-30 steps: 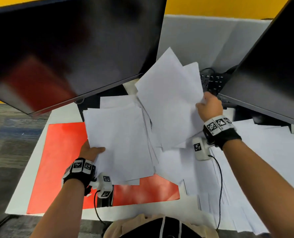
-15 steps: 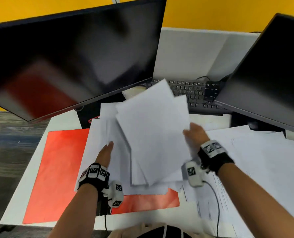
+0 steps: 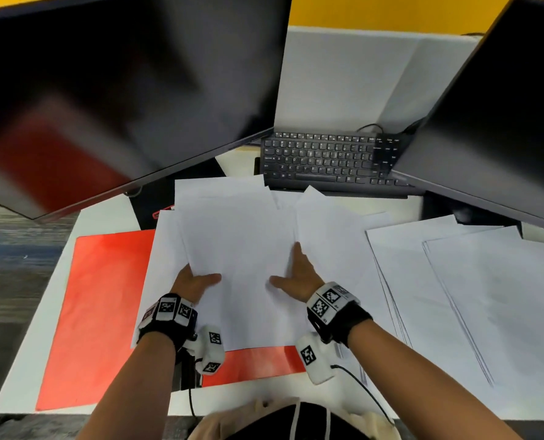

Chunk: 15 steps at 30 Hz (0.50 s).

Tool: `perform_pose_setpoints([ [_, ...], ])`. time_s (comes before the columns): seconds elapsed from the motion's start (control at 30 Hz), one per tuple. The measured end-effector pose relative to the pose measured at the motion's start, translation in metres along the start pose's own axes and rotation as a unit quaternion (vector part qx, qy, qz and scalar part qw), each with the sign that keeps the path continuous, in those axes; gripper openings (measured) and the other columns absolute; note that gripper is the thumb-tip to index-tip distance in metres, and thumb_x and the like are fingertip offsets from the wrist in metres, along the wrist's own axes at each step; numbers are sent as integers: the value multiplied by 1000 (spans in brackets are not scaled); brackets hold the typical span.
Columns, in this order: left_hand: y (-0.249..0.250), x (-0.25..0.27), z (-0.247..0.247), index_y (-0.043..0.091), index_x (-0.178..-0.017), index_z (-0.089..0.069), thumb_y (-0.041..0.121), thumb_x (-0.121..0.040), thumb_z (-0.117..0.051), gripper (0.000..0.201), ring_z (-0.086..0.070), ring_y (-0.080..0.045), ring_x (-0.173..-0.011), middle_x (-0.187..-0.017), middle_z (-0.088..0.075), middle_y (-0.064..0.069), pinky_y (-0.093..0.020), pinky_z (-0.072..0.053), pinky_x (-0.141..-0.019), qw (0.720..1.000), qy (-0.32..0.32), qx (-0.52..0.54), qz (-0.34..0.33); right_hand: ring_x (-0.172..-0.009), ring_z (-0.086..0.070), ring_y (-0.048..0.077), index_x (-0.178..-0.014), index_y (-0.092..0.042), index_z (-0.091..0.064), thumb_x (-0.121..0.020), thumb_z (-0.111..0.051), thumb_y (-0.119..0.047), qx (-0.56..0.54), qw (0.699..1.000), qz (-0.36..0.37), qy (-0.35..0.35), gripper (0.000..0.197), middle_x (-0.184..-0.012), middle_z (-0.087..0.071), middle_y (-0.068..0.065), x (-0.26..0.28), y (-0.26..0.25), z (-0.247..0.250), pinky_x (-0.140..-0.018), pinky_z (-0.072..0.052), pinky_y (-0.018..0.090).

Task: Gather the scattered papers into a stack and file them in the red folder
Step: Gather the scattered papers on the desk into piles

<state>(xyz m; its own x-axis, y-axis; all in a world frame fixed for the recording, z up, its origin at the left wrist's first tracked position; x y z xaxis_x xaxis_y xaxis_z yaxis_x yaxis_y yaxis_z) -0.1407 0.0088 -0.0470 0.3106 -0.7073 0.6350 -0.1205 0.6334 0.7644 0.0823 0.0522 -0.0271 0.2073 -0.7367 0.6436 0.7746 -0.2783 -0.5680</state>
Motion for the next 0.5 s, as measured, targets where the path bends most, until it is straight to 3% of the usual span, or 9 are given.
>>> perform_pose_setpoints([
  [0.1,-2,-2,3,-1,-129,-51,-8,-80,-65,52,-57,-37,-114,-123,-60,-18,-48,-45,-97,1000,5,-27,-2,-149,1,24,-151,-18,10,-86,-58,-47,79,997,5,-9,98,-161,4,3,1,2,3,-121,-9,42],
  [0.2,-5,-6,8,3,-129,-51,-8,-79,-66,54,-56,-41,-117,-127,-59,-22,-58,-41,-101,999,10,-28,-12,-144,-17,28,-151,-19,-9,-86,-57,-42,44,994,-40,95,84,-158,-14,4,2,9,22,-116,-21,44],
  [0.27,0,-2,12,0,-127,-53,-10,-79,-64,50,-57,-42,-114,-124,-60,-24,-54,-44,-98,999,23,-30,-17,-133,-30,31,-142,-13,-28,-84,-57,-30,-43,965,-145,213,68,-147,-29,10,6,20,42,-108,-28,43],
  [0.33,5,0,21,-4,-124,-53,-13,-80,-62,46,-59,-40,-106,-120,-60,-25,-46,-46,-89,998,40,-42,-20,-128,-34,33,-134,-8,-34,-82,-57,-25,-114,924,-260,257,59,-140,-33,16,12,36,59,-107,-28,40],
  [0.4,9,2,29,-5,-124,-53,-13,-79,-62,46,-59,-36,-101,-120,-60,-26,-42,-44,-85,997,49,-48,-22,-132,-31,34,-139,-3,-28,-85,-53,-27,-142,906,-319,239,63,-144,-29,19,18,54,70,-112,-23,40],
  [0.5,10,3,33,-4,-124,-54,-12,-79,-63,46,-58,-32,-99,-121,-60,-25,-41,-43,-86,997,47,-55,-15,-140,-18,38,-147,0,-14,-97,-41,-27,-132,917,-336,173,63,-152,-16,25,22,67,71,-118,-15,45],
])
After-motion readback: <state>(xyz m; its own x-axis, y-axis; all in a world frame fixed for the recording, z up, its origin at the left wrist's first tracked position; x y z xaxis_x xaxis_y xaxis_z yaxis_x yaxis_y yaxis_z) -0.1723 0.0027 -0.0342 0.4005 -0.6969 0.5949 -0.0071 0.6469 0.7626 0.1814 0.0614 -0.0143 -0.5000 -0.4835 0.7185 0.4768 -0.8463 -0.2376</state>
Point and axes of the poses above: each hand's wrist, its own x-axis away from the middle knuckle, its own z-axis out of the back of the hand, y = z × x, the point moved 2 cm from there along -x, towards the middle knuckle
